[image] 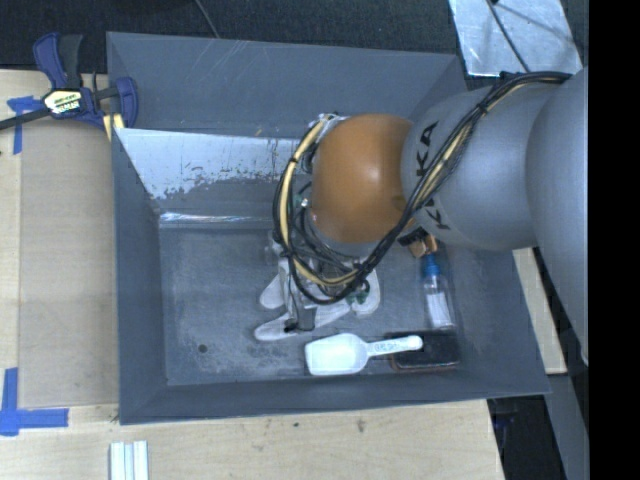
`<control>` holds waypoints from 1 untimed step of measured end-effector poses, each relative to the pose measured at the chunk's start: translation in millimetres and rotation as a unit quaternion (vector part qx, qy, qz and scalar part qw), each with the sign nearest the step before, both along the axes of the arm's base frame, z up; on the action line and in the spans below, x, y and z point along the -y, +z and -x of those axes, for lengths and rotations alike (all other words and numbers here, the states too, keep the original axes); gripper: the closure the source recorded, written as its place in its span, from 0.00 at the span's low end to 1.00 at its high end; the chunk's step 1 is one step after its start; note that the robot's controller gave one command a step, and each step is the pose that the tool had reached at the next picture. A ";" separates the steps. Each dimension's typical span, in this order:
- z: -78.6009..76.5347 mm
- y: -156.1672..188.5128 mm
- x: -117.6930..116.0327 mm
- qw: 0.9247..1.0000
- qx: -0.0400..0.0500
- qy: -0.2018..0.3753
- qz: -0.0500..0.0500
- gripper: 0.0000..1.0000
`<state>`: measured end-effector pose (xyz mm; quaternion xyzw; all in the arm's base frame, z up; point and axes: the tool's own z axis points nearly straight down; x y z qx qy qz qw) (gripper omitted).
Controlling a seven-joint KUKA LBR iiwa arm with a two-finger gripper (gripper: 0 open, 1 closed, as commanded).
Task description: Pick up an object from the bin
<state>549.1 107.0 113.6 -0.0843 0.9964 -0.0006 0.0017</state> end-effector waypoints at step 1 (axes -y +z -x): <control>-27.9 -21.9 38.2 0.999 0.000 -0.035 -0.001 0.00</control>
Offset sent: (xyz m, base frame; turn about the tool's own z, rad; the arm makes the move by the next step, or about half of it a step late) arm -0.0100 -0.0429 -0.0436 0.2787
